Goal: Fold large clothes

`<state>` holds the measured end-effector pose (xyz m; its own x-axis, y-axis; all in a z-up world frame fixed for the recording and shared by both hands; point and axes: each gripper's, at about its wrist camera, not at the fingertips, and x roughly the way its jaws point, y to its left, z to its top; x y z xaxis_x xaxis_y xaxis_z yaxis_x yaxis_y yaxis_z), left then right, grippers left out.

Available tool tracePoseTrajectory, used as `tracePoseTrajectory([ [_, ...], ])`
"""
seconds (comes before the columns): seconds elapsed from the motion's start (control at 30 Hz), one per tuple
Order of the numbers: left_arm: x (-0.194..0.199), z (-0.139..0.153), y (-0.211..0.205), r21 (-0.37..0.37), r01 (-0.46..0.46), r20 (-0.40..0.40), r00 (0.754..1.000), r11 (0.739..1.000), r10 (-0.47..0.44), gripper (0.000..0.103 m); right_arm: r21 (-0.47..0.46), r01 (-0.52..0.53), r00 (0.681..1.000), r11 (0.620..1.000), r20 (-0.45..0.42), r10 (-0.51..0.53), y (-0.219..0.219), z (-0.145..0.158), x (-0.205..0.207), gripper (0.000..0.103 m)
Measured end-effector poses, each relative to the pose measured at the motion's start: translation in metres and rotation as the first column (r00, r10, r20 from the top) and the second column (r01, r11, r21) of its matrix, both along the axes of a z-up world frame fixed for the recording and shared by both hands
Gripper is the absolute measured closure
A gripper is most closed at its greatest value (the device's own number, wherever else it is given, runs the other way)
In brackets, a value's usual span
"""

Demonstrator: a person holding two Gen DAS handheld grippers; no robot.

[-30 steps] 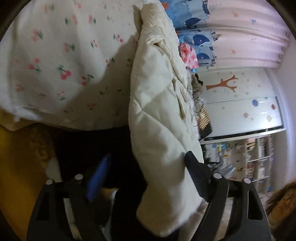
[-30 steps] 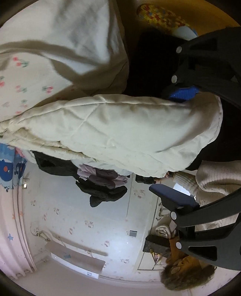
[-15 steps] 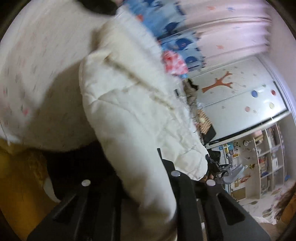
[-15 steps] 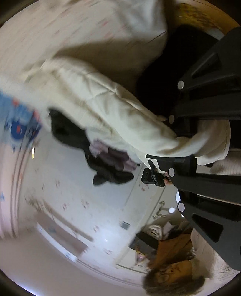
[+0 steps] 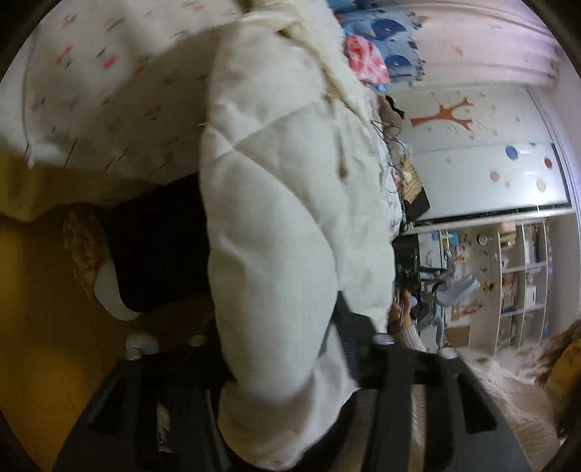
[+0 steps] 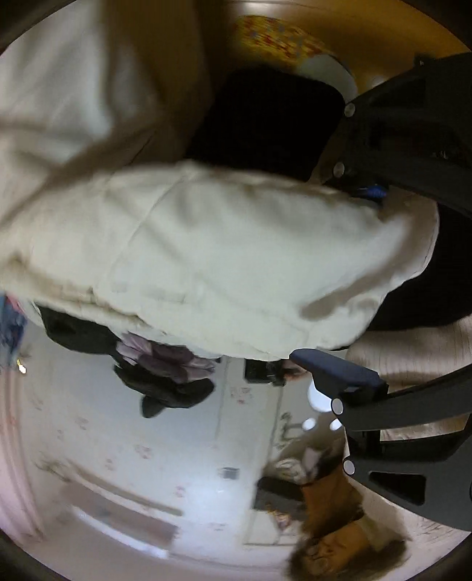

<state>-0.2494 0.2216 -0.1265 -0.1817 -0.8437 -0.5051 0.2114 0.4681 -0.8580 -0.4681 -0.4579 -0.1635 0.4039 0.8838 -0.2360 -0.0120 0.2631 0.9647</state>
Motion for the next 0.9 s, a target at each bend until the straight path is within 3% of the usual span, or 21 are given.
tracePoseTrajectory([
  [0.07, 0.000, 0.001, -0.001, 0.015, -0.043, 0.015, 0.999, 0.999, 0.042, 0.053, 0.035, 0.030, 0.997, 0.999, 0.066, -0.033, 0.004, 0.005, -0.002, 0.042],
  [0.1, -0.001, 0.007, -0.003, 0.014, -0.089, 0.031, 0.996, 0.996, 0.089, 0.054, 0.054, 0.055, 0.992, 0.997, 0.114, -0.060, 0.005, 0.013, -0.002, 0.063],
  [0.17, -0.009, 0.031, 0.002, -0.013, -0.198, 0.079, 0.977, 0.980, 0.199, 0.074, 0.108, 0.114, 0.960, 0.988, 0.245, -0.138, 0.004, 0.043, -0.004, 0.085],
  [0.23, -0.018, 0.069, -0.005, -0.064, -0.236, 0.154, 0.957, 0.969, 0.244, 0.085, 0.147, 0.136, 0.914, 0.980, 0.362, -0.181, 0.002, 0.075, -0.004, 0.086],
  [0.37, -0.026, 0.143, -0.005, -0.179, -0.255, 0.271, 0.916, 0.950, 0.296, 0.088, 0.215, 0.147, 0.827, 0.965, 0.508, -0.239, -0.002, 0.130, 0.001, 0.086],
  [0.43, -0.025, 0.153, 0.001, -0.230, -0.264, 0.264, 0.910, 0.937, 0.321, 0.088, 0.263, 0.151, 0.804, 0.953, 0.528, -0.273, -0.007, 0.137, 0.005, 0.086],
  [0.57, 0.008, 0.148, 0.008, -0.293, -0.336, 0.182, 0.899, 0.895, 0.397, 0.088, 0.304, 0.169, 0.809, 0.937, 0.500, -0.309, -0.024, 0.136, 0.034, 0.086],
  [0.63, 0.025, 0.157, 0.004, -0.325, -0.371, 0.154, 0.887, 0.870, 0.436, 0.088, 0.309, 0.173, 0.796, 0.935, 0.515, -0.317, -0.033, 0.147, 0.057, 0.086],
  [0.7, 0.057, 0.167, 0.008, -0.373, -0.417, 0.131, 0.861, 0.829, 0.492, 0.088, 0.310, 0.189, 0.771, 0.932, 0.541, -0.337, -0.039, 0.168, 0.086, 0.086],
  [0.8, 0.104, 0.194, -0.002, -0.408, -0.448, 0.158, 0.824, 0.796, 0.544, 0.088, 0.306, 0.229, 0.747, 0.924, 0.553, -0.369, -0.057, 0.188, 0.130, 0.086],
  [0.9, 0.153, 0.207, -0.016, -0.407, -0.469, 0.194, 0.794, 0.784, 0.576, 0.088, 0.280, 0.294, 0.746, 0.914, 0.530, -0.403, -0.074, 0.199, 0.181, 0.086],
])
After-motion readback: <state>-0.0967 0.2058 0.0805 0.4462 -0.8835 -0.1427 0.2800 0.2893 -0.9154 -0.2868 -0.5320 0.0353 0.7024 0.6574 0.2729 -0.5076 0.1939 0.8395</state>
